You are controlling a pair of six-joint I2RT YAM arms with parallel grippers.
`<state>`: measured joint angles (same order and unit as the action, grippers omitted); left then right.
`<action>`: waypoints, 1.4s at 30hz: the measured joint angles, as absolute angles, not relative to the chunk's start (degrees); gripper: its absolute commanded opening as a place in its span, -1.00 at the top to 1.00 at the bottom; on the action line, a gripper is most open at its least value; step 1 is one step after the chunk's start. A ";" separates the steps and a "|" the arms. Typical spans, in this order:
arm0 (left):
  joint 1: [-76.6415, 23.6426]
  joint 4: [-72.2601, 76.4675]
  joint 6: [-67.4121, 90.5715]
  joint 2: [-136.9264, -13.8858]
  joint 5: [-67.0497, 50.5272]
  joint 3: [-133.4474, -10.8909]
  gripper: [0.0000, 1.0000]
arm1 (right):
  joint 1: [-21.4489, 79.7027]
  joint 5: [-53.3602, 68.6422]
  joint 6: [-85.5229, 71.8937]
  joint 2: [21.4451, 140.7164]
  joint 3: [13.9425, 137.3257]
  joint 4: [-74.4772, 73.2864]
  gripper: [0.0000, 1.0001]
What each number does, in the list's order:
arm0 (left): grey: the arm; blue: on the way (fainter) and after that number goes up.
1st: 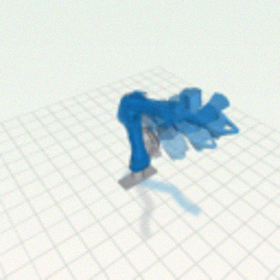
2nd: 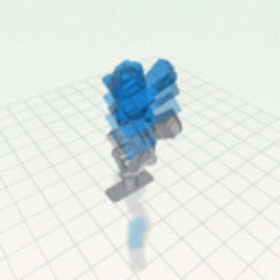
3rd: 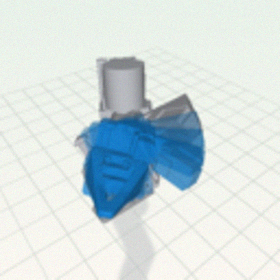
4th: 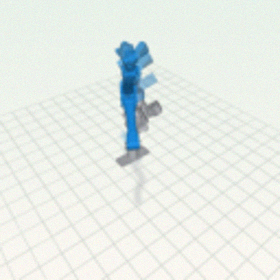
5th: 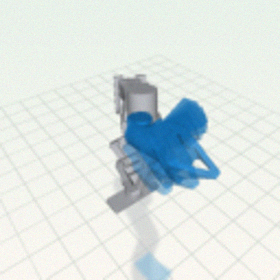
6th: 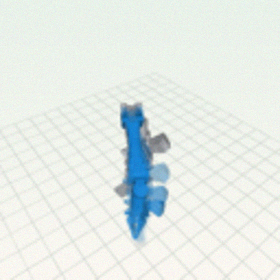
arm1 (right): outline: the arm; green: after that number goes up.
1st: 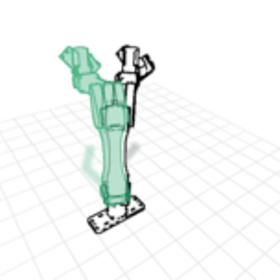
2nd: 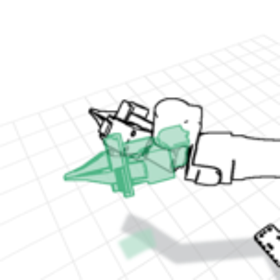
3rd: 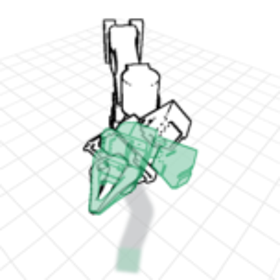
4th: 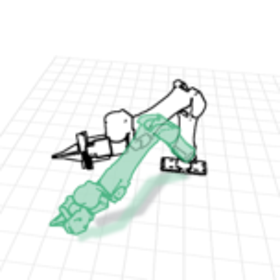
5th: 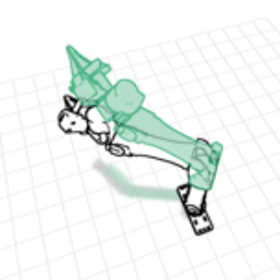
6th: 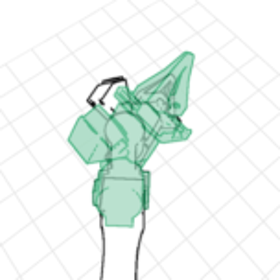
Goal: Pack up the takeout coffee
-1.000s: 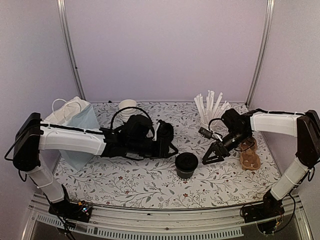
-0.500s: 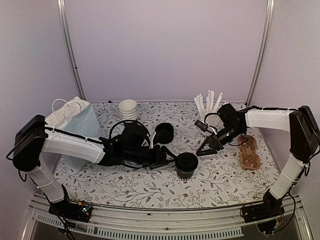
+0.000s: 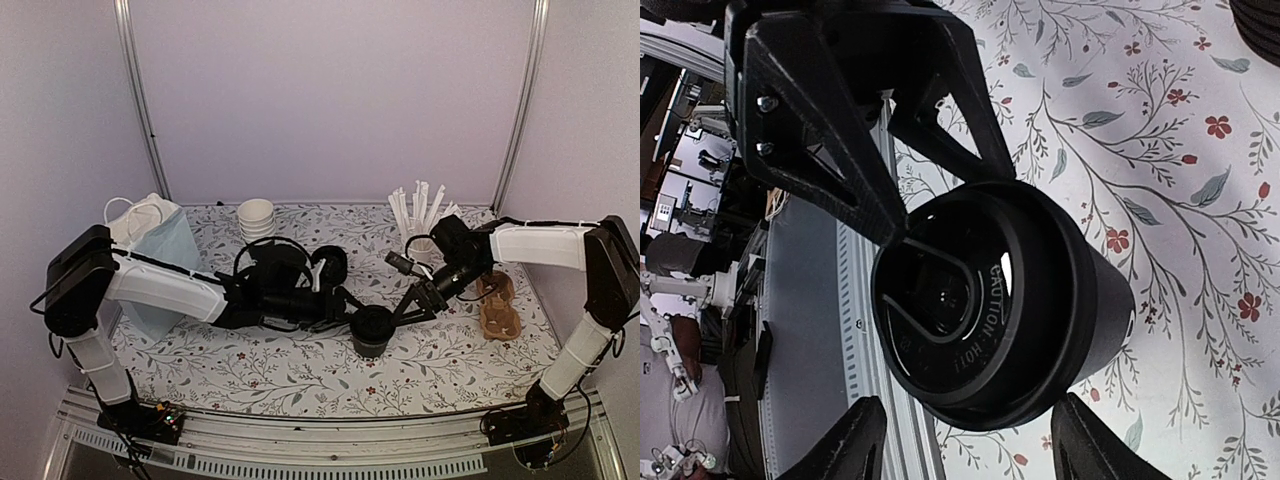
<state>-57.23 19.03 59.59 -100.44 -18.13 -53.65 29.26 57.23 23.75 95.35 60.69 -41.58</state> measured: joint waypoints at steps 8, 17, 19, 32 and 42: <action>-56.95 20.34 58.63 -103.98 -20.60 -56.71 -0.11 | 29.26 57.21 25.12 94.52 60.23 -43.92 -0.17; -56.45 20.56 56.97 -105.45 -22.20 -57.58 -0.14 | 29.26 55.29 25.58 93.27 59.22 -45.15 -0.17; -56.23 19.70 56.64 -104.97 -20.97 -57.47 -0.17 | 29.17 54.81 25.50 93.06 59.02 -45.15 -0.14; -56.95 22.20 69.08 -95.13 -17.26 -44.51 0.00 | 25.69 55.77 21.91 92.18 58.87 -42.09 0.14; -57.78 30.28 73.63 -100.92 -22.04 -44.64 0.10 | 25.69 56.53 20.43 96.18 58.98 -41.36 0.24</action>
